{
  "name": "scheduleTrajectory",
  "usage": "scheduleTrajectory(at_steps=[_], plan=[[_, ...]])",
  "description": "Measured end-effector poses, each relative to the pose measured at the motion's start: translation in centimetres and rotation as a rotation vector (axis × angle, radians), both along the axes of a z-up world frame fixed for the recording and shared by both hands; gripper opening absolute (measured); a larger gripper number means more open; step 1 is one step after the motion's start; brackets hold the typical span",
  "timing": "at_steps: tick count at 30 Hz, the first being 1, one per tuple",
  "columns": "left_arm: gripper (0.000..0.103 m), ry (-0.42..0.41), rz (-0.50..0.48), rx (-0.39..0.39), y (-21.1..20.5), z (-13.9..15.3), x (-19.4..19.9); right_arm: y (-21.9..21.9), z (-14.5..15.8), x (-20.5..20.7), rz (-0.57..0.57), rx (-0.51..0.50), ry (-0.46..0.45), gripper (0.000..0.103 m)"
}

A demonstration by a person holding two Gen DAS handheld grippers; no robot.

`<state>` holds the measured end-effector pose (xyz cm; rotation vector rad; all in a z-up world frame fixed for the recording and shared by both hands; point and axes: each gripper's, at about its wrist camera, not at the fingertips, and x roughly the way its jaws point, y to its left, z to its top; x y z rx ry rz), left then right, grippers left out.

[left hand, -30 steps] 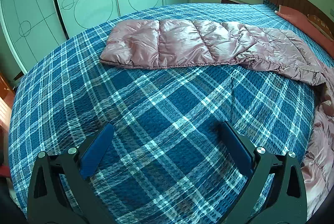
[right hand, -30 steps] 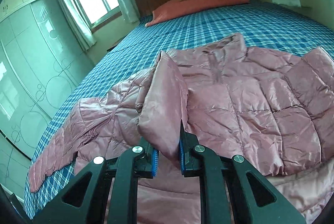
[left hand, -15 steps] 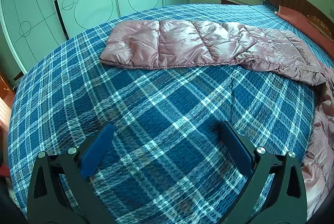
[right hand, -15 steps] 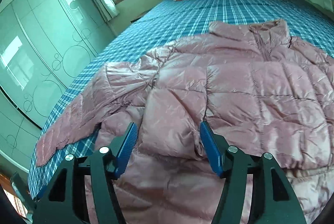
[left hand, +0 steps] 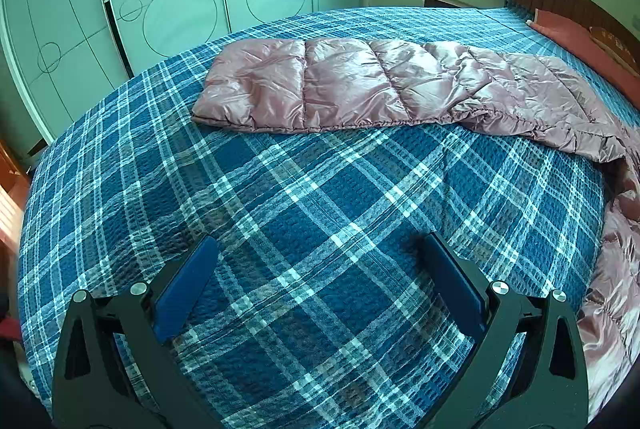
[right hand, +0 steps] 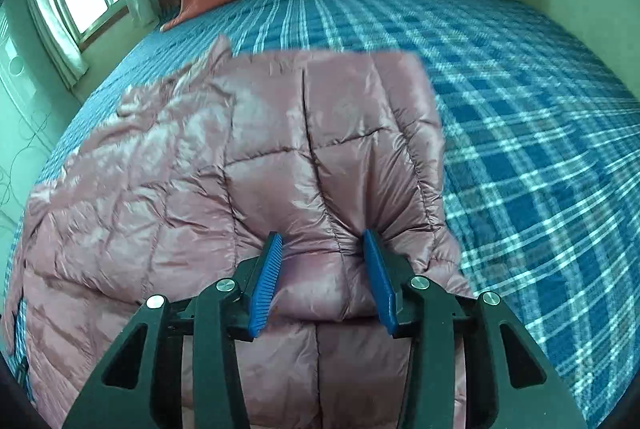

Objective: Fold large clothes

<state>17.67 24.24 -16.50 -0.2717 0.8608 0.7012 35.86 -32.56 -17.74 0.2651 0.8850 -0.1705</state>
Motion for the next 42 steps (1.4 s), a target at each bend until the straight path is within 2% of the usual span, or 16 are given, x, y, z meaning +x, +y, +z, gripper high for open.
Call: scheduleTrajectory(at_steps=[1, 6, 7, 10, 13, 16, 17, 19, 21, 22, 24, 27, 29, 32, 36, 42], plan=[[0.101, 0.001, 0.0, 0.001, 0.3, 0.2, -0.2, 0.2, 0.5, 0.2, 0.004, -0.012, 0.009, 0.043], [0.101, 0.0, 0.0, 0.001, 0.3, 0.1, -0.2, 0.2, 3.7, 1.5, -0.024, -0.034, -0.098, 0.043], [0.101, -0.001, 0.0, 0.0, 0.3, 0.1, -0.3, -0.1, 3.3, 2.1, -0.041, -0.051, -0.092, 0.044], [0.101, -0.002, 0.0, -0.001, 0.2, 0.1, -0.3, -1.0, -0.2, 3.9, -0.042, -0.057, 0.018, 0.047], [0.101, -0.004, 0.0, 0.001, 0.3, 0.0, -0.3, -0.3, 2.0, 4.7, -0.017, -0.08, 0.004, 0.049], [0.101, -0.002, 0.0, 0.003, 0.2, 0.0, -0.3, -0.6, 4.5, 5.6, -0.051, -0.103, -0.089, 0.051], [0.101, -0.002, 0.0, 0.003, 0.3, -0.1, -0.2, -0.8, 4.6, 6.4, -0.061, -0.113, -0.095, 0.055], [0.101, -0.003, 0.0, 0.0, 0.2, -0.1, -0.3, -1.3, 3.3, 8.6, -0.063, -0.131, -0.057, 0.059], [0.101, -0.003, 0.0, 0.001, 0.2, -0.1, -0.3, -1.6, -0.2, 10.7, -0.036, -0.118, 0.058, 0.061], [0.101, -0.002, 0.0, 0.001, 0.2, -0.1, -0.3, -1.5, -0.4, 10.5, -0.034, -0.138, 0.023, 0.061], [0.101, -0.004, 0.0, 0.001, 0.2, -0.1, -0.3, -1.3, 0.8, 9.9, -0.041, -0.147, 0.017, 0.061], [0.101, -0.004, 0.0, 0.005, 0.1, -0.1, -0.4, 0.1, 3.0, 7.3, 0.009, -0.12, -0.051, 0.061], [0.101, -0.005, 0.0, 0.001, 0.3, -0.2, -0.3, 1.4, 3.4, 5.3, 0.057, -0.141, -0.054, 0.061], [0.101, -0.005, 0.0, 0.002, 0.1, -0.2, -0.3, 2.3, 2.2, 3.0, 0.075, -0.12, -0.032, 0.061], [0.101, -0.005, 0.0, 0.002, 0.2, -0.2, -0.4, 2.2, -0.3, 2.6, 0.064, -0.124, 0.001, 0.061], [0.101, -0.007, 0.0, 0.001, 0.1, -0.2, -0.5, 3.1, -0.7, 2.2, 0.052, -0.159, -0.007, 0.062]])
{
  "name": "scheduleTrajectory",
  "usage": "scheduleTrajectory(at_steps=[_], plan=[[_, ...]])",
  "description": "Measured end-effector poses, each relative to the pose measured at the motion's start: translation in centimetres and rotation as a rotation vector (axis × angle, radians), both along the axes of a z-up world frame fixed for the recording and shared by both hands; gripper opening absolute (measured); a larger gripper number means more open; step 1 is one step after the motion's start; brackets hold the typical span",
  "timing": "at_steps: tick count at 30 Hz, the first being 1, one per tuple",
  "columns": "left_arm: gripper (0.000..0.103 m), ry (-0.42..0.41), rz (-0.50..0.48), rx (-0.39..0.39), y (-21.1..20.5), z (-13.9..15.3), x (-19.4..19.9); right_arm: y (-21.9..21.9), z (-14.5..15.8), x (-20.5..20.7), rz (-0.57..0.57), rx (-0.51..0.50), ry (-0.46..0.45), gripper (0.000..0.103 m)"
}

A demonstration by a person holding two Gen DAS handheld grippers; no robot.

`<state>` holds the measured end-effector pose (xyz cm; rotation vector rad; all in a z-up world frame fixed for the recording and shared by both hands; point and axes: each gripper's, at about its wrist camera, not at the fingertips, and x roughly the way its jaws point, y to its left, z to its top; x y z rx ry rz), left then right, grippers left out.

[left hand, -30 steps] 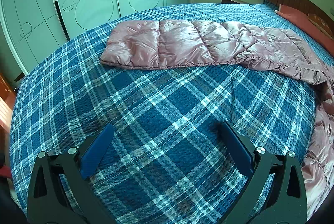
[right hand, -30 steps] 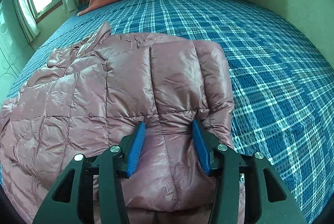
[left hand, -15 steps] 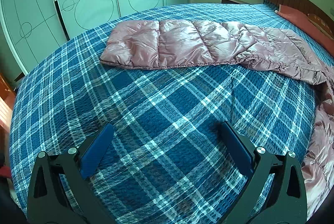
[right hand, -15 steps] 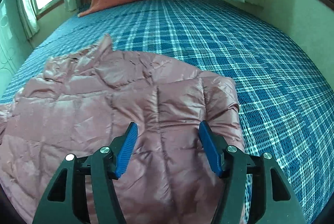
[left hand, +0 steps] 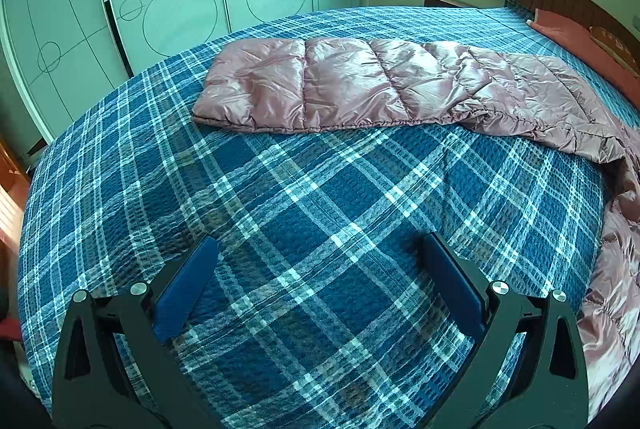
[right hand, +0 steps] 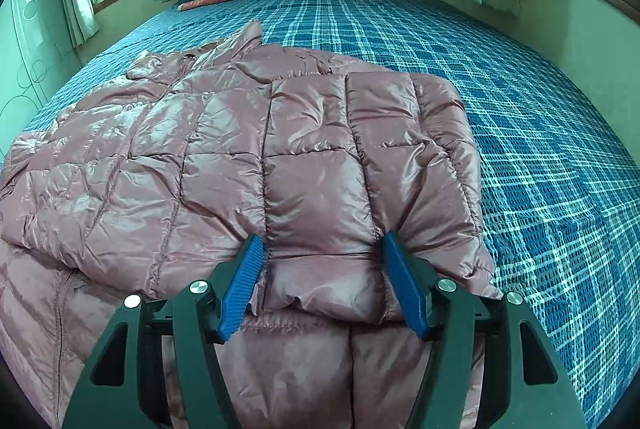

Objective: Fold large clothes

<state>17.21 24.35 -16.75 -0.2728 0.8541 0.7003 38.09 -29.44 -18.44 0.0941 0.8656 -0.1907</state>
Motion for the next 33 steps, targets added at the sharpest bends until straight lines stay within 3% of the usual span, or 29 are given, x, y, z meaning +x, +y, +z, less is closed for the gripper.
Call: scheduleTrajectory(at_steps=[6, 11, 19, 25, 27, 29, 32, 33], plan=[[0.101, 0.001, 0.001, -0.001, -0.1, 0.0, -0.1, -0.2, 0.3, -0.6, -0.004, 0.016, -0.015, 0.062], [0.101, -0.003, -0.001, -0.011, 0.1, 0.0, -0.2, -0.2, 2.3, -3.1, -0.029, 0.057, -0.05, 0.063], [0.101, -0.012, -0.012, -0.048, 0.6, 0.2, -0.4, 1.5, 2.6, -5.4, 0.0, 0.009, -0.038, 0.063], [0.101, -0.12, 0.012, -0.09, 1.9, 2.2, -1.1, 0.1, 3.1, -3.4, -0.059, -0.004, -0.08, 0.063], [0.101, -0.15, 0.022, -0.09, 2.5, 2.6, -1.0, -0.2, 1.9, -2.3, -0.063, -0.017, -0.046, 0.063], [0.101, -0.165, 0.036, -0.128, 3.3, 2.4, -0.6, -0.3, 0.2, -1.6, -0.06, -0.002, -0.006, 0.063], [0.101, -0.203, 0.061, -0.282, 5.7, 1.4, 0.3, -0.2, 0.4, -1.7, -0.063, -0.01, -0.013, 0.064], [0.101, -0.22, 0.08, -0.296, 6.5, 1.3, 0.4, -0.2, 0.3, -1.7, -0.062, -0.01, -0.015, 0.064]])
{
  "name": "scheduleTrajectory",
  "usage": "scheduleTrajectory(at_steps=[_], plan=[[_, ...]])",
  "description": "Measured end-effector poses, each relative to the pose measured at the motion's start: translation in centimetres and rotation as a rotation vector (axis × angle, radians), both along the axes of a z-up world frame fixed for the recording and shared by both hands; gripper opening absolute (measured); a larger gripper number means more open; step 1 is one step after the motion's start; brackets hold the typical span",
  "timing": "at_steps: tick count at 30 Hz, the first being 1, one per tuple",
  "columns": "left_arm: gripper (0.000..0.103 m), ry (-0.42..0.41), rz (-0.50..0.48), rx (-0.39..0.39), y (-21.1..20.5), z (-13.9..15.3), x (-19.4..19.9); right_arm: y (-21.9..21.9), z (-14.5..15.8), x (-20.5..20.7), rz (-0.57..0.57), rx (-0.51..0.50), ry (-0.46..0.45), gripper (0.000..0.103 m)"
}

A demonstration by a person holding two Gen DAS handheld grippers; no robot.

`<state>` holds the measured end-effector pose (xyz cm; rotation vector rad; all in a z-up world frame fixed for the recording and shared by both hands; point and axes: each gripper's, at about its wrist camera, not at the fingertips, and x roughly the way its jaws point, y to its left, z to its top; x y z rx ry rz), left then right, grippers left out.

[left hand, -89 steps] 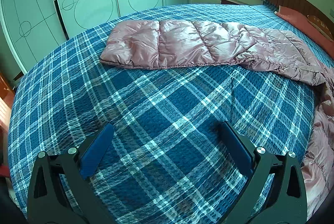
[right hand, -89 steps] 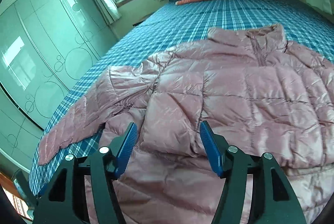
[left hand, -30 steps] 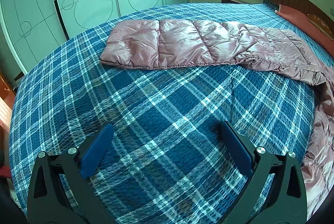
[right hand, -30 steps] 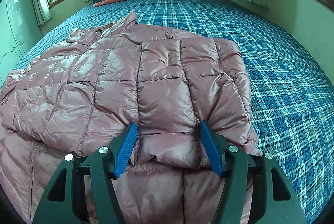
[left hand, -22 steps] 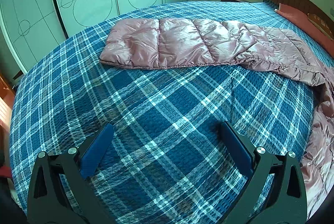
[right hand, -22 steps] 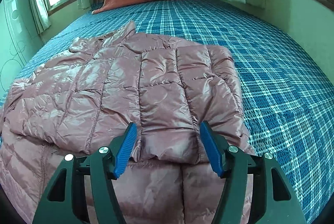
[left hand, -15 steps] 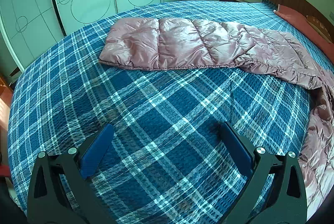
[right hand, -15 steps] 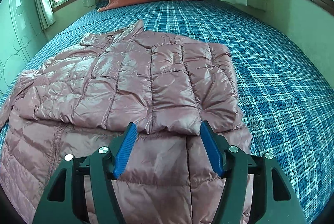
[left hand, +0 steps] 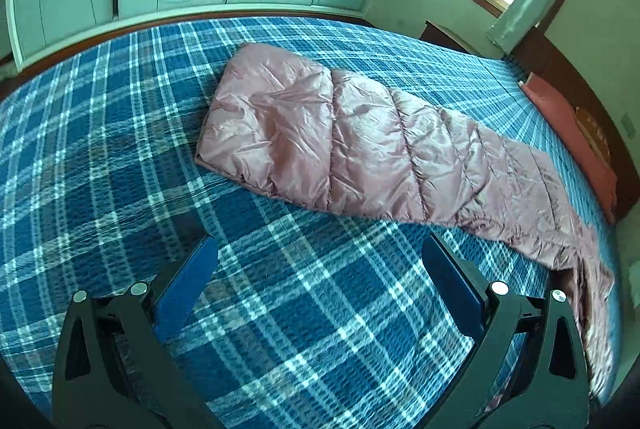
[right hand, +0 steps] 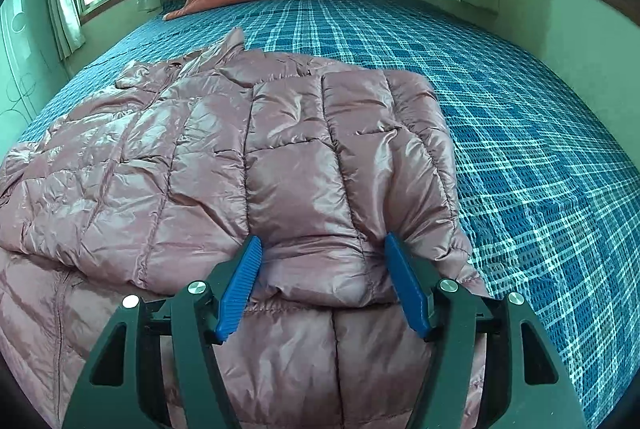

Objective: Fold large clothes
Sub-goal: 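Grasp the other side edge of the jacket with the left tool and lift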

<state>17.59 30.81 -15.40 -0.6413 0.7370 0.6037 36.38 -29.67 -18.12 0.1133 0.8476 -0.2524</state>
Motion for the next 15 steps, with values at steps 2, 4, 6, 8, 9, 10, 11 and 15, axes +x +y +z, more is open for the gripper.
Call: scheduleTrajectory(at_steps=[2, 4, 6, 8, 9, 10, 11, 15], plan=[[0.101, -0.042, 0.019, -0.008, 0.6, 0.1, 0.6, 0.0, 0.0, 0.0, -0.001, 0.004, -0.002, 0.064], [0.101, -0.08, 0.049, -0.055, 1.2, 0.2, 1.1, 0.0, 0.0, 0.0, -0.001, 0.0, -0.003, 0.064], [0.101, -0.129, 0.097, -0.092, 1.9, 0.2, 0.9, 0.0, 0.0, -0.1, -0.001, -0.003, -0.005, 0.064], [0.099, -0.152, 0.13, -0.11, 2.3, 0.0, 0.8, -0.1, 0.0, -0.1, -0.002, -0.004, -0.006, 0.064], [0.091, -0.151, 0.15, -0.103, 2.7, 0.2, 0.6, 0.0, 0.0, -0.2, -0.003, -0.004, -0.008, 0.064], [0.085, -0.149, 0.169, -0.085, 2.8, 0.3, 0.6, 0.0, 0.0, -0.2, -0.003, -0.003, -0.01, 0.064], [0.068, -0.146, 0.178, -0.075, 3.4, 0.5, 0.5, 0.0, 0.0, -0.3, -0.004, -0.002, -0.011, 0.064], [0.045, -0.148, 0.171, -0.107, 4.5, 0.0, 1.1, 0.0, -0.1, -0.4, -0.003, -0.001, -0.013, 0.064]])
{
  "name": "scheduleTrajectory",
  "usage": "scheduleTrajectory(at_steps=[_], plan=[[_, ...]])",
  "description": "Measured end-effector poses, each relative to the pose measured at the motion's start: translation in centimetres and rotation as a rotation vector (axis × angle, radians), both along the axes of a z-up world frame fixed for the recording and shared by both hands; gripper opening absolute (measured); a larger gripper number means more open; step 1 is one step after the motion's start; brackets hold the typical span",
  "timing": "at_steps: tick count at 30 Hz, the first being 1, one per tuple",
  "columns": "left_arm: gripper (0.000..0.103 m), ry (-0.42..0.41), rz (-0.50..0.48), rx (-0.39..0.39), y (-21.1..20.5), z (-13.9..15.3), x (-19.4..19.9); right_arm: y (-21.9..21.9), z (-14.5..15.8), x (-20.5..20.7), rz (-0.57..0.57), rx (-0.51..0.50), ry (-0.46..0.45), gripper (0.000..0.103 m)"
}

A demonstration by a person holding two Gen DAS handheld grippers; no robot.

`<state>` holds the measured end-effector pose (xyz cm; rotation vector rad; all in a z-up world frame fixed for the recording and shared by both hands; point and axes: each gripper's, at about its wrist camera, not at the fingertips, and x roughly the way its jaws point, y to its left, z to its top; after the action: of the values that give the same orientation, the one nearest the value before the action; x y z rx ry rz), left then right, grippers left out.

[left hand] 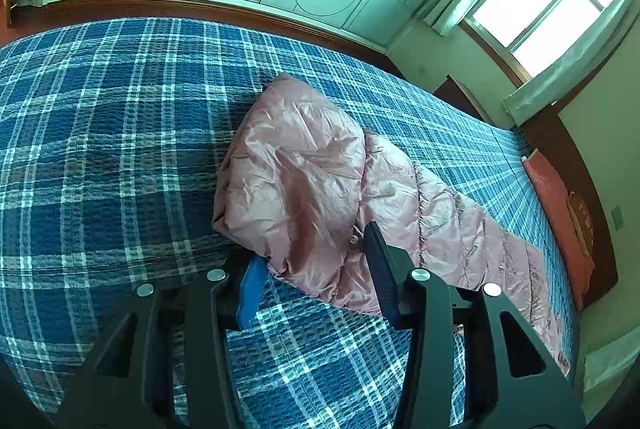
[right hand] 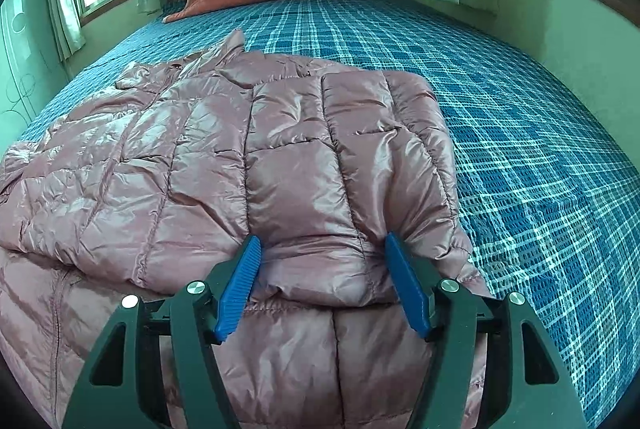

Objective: Fold large clothes
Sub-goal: 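Grasp the other side edge of the jacket with the left tool and lift, then fold the held side over the jacket body and open the left tool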

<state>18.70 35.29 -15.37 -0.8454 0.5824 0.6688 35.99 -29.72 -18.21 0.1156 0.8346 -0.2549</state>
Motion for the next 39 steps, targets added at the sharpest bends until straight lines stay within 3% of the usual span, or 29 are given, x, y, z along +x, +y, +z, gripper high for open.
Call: scheduleTrajectory(at_steps=[4, 9, 15, 20, 24, 30, 37, 38, 39], plan=[[0.045, 0.016, -0.014, 0.024, 0.4, 0.1, 1.1, 0.0, 0.0, -0.1, -0.001, 0.003, -0.004, 0.064], [0.009, 0.031, -0.033, 0.073, 0.4, 0.6, 2.2, -0.1, 0.0, -0.1, -0.001, 0.004, -0.006, 0.064], [0.006, 0.002, -0.128, 0.273, -3.8, 4.9, 4.8, -0.2, 0.1, -0.3, -0.004, 0.014, -0.013, 0.064], [0.006, -0.046, -0.349, 0.43, -12.8, 8.3, 8.7, -0.3, 0.2, -0.3, -0.005, 0.02, -0.016, 0.064], [0.006, -0.054, -0.55, 0.482, -21.2, 8.7, 11.9, -0.4, 0.2, -0.4, -0.006, 0.031, -0.021, 0.064], [0.006, -0.044, -0.812, 0.561, -34.3, 7.3, 15.3, -0.6, 0.2, -0.5, -0.006, 0.046, -0.025, 0.064], [0.006, 0.019, -0.992, 0.577, -44.7, 4.1, 16.9, -0.7, 0.2, -0.5, -0.006, 0.05, -0.027, 0.064], [0.009, 0.037, -1.013, 0.579, -45.6, 3.5, 17.0, -0.7, 0.2, -0.5, -0.006, 0.05, -0.026, 0.064], [0.02, 0.057, -1.03, 0.582, -46.4, 3.0, 17.1, -0.7, 0.2, -0.5, -0.006, 0.052, -0.027, 0.064]])
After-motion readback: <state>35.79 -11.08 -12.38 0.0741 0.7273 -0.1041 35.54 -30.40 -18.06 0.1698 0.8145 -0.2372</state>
